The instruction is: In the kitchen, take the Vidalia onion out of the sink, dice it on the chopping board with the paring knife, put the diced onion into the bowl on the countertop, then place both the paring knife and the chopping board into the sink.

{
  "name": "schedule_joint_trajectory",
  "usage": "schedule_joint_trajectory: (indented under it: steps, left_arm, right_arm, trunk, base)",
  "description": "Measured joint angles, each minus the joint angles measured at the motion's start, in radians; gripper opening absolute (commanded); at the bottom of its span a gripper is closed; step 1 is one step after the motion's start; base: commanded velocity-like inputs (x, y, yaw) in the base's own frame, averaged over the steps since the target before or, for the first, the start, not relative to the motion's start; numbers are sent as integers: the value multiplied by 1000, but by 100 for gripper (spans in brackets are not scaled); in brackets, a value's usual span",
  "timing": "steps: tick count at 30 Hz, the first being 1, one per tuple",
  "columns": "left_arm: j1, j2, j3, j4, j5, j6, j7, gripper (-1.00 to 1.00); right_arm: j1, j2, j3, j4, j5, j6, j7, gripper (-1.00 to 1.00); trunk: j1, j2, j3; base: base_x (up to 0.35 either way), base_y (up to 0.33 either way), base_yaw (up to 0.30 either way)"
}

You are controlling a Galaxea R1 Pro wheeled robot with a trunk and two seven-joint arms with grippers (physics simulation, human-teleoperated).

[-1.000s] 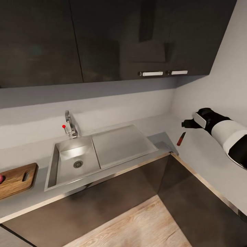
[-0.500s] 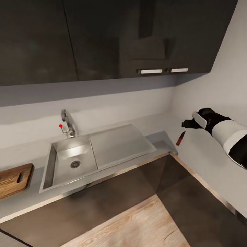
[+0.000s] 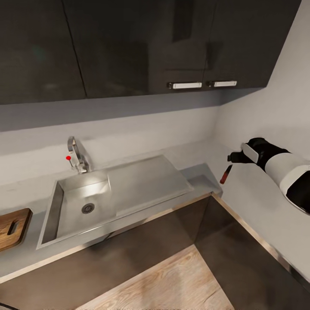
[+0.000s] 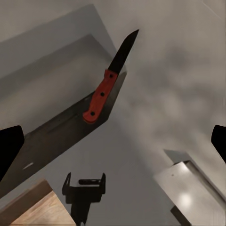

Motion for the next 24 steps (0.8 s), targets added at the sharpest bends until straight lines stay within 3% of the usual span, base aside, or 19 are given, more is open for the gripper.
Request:
schedule_joint_trajectory:
  steps: [13,24]
  left_arm:
    - [1,0,0,0,0,0,0,100]
    - [2,0,0,0,0,0,-1,100]
  right_arm:
    - [4,2,0,-1,0,0,2,100]
    - [30,4,-1,-1,-2,-7,5,100]
  trunk:
    - [0,0,-21]
    - [0,0,-39]
  base:
    - [11,-1,0]
    - [217,-29,0]
